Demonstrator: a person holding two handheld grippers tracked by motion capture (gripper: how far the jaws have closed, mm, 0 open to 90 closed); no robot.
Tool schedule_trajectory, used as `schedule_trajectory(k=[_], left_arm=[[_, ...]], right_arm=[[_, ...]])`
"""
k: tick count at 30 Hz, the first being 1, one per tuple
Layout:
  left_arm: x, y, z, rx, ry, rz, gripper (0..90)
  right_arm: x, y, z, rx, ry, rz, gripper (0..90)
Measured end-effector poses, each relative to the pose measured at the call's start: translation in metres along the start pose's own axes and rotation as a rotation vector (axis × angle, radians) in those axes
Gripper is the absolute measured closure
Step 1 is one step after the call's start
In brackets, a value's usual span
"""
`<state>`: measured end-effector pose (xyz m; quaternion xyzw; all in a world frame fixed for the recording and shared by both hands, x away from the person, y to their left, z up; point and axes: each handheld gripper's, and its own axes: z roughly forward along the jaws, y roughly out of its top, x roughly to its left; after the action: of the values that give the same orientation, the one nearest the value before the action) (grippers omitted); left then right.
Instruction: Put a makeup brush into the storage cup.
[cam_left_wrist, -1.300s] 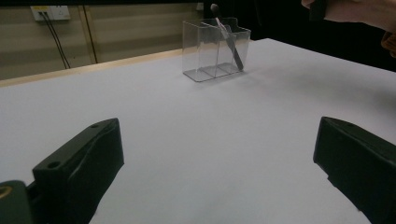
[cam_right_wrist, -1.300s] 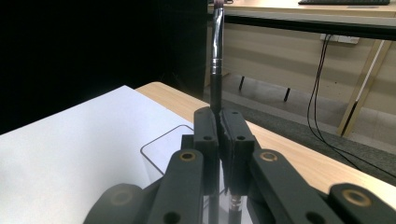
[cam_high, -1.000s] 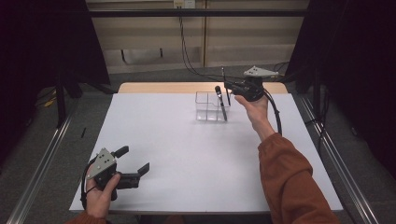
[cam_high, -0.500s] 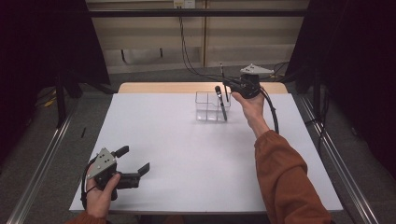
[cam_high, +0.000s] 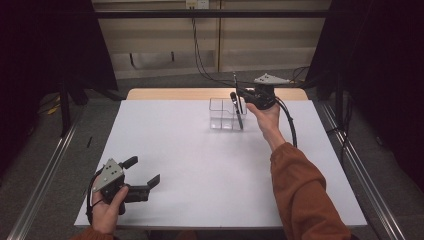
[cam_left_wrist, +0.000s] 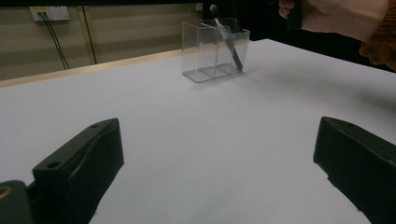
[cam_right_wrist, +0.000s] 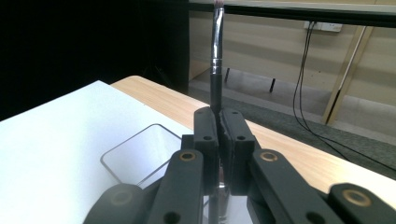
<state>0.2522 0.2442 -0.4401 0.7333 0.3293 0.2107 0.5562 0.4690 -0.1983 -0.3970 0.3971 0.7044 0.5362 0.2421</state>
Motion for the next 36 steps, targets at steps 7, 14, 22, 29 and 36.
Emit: schedule_trajectory(k=[7,14,22,29,36], left_arm=[[0.0,0.0,0.0,0.001,0.001,0.002,1.7],[0.0,0.0,0.0,0.003,0.002,0.004,1.7],[0.0,0.0,0.0,0.008,0.0,0.009,1.7],[0.0,0.0,0.0,0.008,0.0,0.008,1.7],[0.0,0.0,0.0,0.01,-0.002,0.01,1.7]], right_arm=[[0.004,-0.006,0.002,0.001,-0.001,0.003,86.0],[0.003,-0.018,0.003,0.013,-0.011,0.023,86.0],[-0.003,-0.026,-0.001,0.022,-0.022,0.038,86.0],[-0.003,-0.028,-0.002,0.029,-0.02,0.037,86.2],[-0.003,-0.033,-0.003,0.037,-0.022,0.039,86.2]])
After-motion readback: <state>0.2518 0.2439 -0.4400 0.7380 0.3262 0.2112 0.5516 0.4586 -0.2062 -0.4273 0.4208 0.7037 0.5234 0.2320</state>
